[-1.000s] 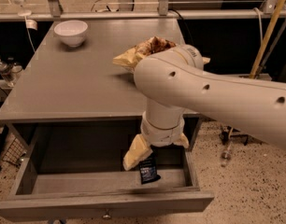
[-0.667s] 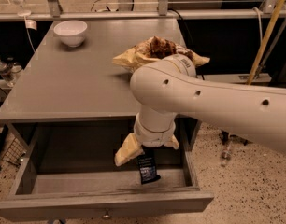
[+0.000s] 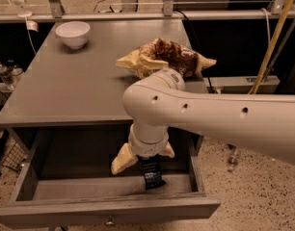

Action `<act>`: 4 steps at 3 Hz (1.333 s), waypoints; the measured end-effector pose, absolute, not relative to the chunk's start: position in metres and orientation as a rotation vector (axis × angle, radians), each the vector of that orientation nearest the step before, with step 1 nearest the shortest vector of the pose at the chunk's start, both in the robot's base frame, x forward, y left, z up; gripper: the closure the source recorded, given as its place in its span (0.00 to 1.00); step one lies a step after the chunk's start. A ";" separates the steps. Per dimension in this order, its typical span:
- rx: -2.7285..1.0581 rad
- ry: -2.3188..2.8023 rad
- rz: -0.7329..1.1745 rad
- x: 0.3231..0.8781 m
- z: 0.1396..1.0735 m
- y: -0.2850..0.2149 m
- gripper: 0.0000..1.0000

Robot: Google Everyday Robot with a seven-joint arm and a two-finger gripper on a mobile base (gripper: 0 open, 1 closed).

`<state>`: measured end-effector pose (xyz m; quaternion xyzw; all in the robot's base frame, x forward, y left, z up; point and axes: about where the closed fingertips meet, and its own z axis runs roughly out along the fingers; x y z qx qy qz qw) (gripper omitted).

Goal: Pick rxbar blueberry from top drawer and place on counter

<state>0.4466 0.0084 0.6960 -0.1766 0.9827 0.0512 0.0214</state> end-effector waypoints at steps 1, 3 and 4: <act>-0.537 3.047 0.171 0.454 0.671 0.026 0.00; -0.409 3.075 0.214 0.467 0.628 0.035 0.00; -0.280 3.002 0.157 0.467 0.634 0.024 0.00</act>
Offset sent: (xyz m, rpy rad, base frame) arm 0.0201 0.0405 -0.0833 0.0284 0.0600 -0.0571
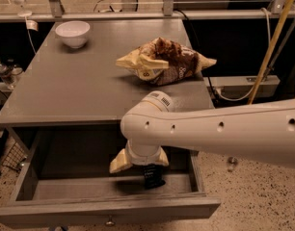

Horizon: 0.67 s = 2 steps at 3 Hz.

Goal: Pick rxbar blueberry from top drawer and place on counter

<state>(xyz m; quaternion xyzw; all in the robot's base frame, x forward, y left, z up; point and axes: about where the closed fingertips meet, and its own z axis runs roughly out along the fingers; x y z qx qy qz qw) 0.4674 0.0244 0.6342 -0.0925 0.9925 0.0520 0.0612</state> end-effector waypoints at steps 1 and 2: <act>-0.215 2.961 0.134 0.466 0.640 0.019 0.00; -0.197 2.955 0.143 0.463 0.635 0.019 0.00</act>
Offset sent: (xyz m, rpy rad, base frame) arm -0.0065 -0.0057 -0.0059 0.0121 -0.0531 -0.0740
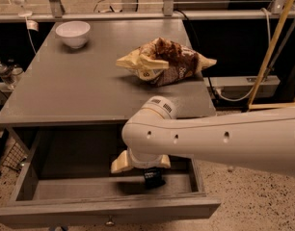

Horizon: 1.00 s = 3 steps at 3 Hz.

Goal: Pick rxbar blueberry from top drawer and place on counter

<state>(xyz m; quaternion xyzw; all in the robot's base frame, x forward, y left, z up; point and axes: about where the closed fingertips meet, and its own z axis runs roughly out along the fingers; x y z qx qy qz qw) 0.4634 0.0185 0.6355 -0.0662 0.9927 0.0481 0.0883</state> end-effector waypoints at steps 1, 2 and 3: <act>-0.195 2.964 0.155 0.462 0.624 0.018 0.00; -0.192 2.979 0.166 0.461 0.611 0.015 0.00; -0.175 3.006 0.198 0.465 0.588 -0.001 0.00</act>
Offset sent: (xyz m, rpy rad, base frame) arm -0.0030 -0.0063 -0.0415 0.0225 0.0497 -0.0105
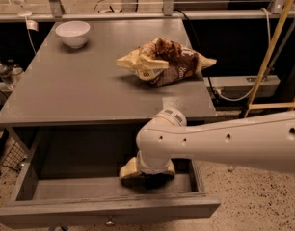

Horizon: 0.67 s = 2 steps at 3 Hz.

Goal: Pick rxbar blueberry from top drawer and place on counter

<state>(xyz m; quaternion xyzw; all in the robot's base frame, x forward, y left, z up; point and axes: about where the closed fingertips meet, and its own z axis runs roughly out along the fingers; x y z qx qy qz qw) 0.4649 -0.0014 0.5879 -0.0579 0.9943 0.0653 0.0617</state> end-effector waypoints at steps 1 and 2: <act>-0.181 3.012 0.201 0.466 0.586 -0.004 0.00; -0.195 3.015 0.199 0.467 0.584 -0.004 0.17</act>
Offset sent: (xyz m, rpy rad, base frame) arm 0.0038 -0.0029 -0.0072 -0.0015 0.0133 0.0201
